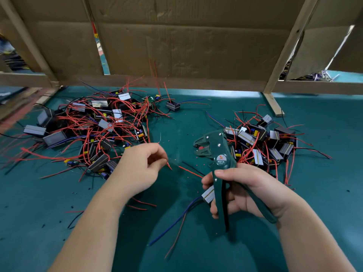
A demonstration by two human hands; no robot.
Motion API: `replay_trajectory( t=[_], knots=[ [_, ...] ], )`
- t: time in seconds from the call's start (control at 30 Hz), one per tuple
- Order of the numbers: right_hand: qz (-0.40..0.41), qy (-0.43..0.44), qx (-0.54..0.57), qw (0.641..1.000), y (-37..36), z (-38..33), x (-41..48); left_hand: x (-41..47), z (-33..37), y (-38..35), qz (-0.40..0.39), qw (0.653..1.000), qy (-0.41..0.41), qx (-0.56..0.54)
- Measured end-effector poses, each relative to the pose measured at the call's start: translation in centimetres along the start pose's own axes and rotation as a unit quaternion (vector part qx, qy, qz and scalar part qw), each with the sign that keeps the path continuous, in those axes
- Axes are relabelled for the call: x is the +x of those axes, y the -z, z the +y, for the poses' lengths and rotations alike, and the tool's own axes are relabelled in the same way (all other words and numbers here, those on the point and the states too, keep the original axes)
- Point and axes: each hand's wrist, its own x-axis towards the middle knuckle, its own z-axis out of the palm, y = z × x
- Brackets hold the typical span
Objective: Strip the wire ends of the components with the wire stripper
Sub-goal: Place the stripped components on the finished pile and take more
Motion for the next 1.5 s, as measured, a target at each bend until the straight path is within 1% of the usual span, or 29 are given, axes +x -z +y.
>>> replay_trajectory(
  t=[0.07, 0.13, 0.2, 0.3, 0.33, 0.4, 0.43, 0.47, 0.5, 0.6, 0.63, 0.7, 0.73, 0.77, 0.8, 0.87, 0.9, 0.93, 1.03, 1.13, 1.23, 1.37, 1.43, 1.5],
  knots=[
    [-0.005, 0.010, -0.016, 1.000, -0.1, -0.1, -0.3, 0.0, 0.2, -0.1, 0.046, 0.997, 0.005, -0.057],
    [-0.018, 0.015, -0.029, 0.999, -0.3, -0.3, -0.6, 0.3, 0.1, -0.1, 0.092, 0.990, 0.033, -0.097],
    [-0.020, 0.020, -0.045, 0.999, -0.6, -0.6, -0.7, 0.4, 0.2, -0.6, 0.125, 0.985, 0.063, -0.100],
    [-0.001, 0.017, -0.051, 0.999, -0.6, -0.8, -0.9, 0.4, 0.1, -1.1, 0.144, 0.980, 0.104, -0.091],
    [0.006, 0.007, -0.061, 0.998, -0.5, -0.8, -1.2, 0.5, -0.3, -0.6, 0.173, 0.975, 0.116, -0.075],
    [0.022, -0.014, -0.093, 0.995, 0.1, -0.7, -2.2, 1.0, -1.8, 1.5, 0.264, 0.950, 0.154, -0.058],
    [0.030, -0.019, -0.103, 0.994, 0.4, -0.7, -2.7, 1.2, -2.5, 2.8, 0.297, 0.937, 0.171, -0.068],
    [0.037, -0.017, -0.105, 0.994, 0.8, -1.0, -3.1, 1.3, -2.8, 3.7, 0.307, 0.931, 0.181, -0.085],
    [0.040, -0.009, -0.107, 0.993, 1.1, -1.3, -3.4, 1.3, -2.8, 4.1, 0.286, 0.935, 0.186, -0.099],
    [0.028, 0.022, -0.117, 0.993, 1.6, -2.5, -3.7, 1.4, -1.4, 2.3, 0.145, 0.962, 0.197, -0.120],
    [0.020, 0.027, -0.115, 0.993, 1.6, -2.9, -3.6, 1.1, -1.0, 1.3, 0.115, 0.971, 0.185, -0.097],
    [0.012, 0.027, -0.104, 0.994, 1.5, -3.4, -3.6, 0.6, -0.5, 0.2, 0.103, 0.984, 0.143, -0.029],
    [0.010, 0.025, -0.099, 0.995, 1.5, -3.5, -3.6, 0.6, -0.4, 0.0, 0.104, 0.984, 0.137, -0.039],
    [0.007, 0.023, -0.097, 0.995, 1.4, -3.5, -3.5, 0.7, -0.3, -0.1, 0.094, 0.981, 0.144, -0.085],
    [0.003, 0.020, -0.098, 0.995, 1.3, -3.5, -3.4, 0.7, -0.1, 0.0, 0.075, 0.971, 0.157, -0.162],
    [-0.002, 0.014, -0.107, 0.994, 1.2, -3.4, -3.0, 0.6, 0.8, 0.2, 0.034, 0.932, 0.164, -0.322],
    [-0.005, 0.009, -0.112, 0.994, 1.0, -3.3, -2.8, 0.6, 1.1, 0.2, 0.016, 0.914, 0.155, -0.376],
    [-0.007, 0.004, -0.114, 0.993, 0.8, -3.2, -2.6, 0.5, 1.5, 0.2, 0.006, 0.904, 0.137, -0.404],
    [-0.012, -0.012, -0.113, 0.993, 0.1, -3.0, -2.2, 0.2, 2.0, -0.2, 0.011, 0.904, 0.083, -0.419],
    [0.003, -0.026, -0.122, 0.992, -0.2, -2.6, -1.9, 0.3, 1.8, -0.6, 0.048, 0.905, 0.064, -0.417],
    [0.028, -0.033, -0.132, 0.990, -0.4, -2.4, -1.7, 0.5, 1.0, -0.4, 0.071, 0.923, 0.059, -0.373],
    [0.037, -0.036, -0.141, 0.989, -0.7, -2.3, -1.6, 0.3, 0.5, -0.4, 0.071, 0.951, 0.079, -0.290],
    [0.036, -0.039, -0.145, 0.988, -0.8, -2.3, -1.5, 0.3, 0.3, -0.5, 0.064, 0.962, 0.069, -0.258],
    [0.034, -0.042, -0.147, 0.988, -0.8, -2.2, -1.5, 0.3, 0.0, -0.4, 0.056, 0.965, 0.056, -0.249]
  ],
)
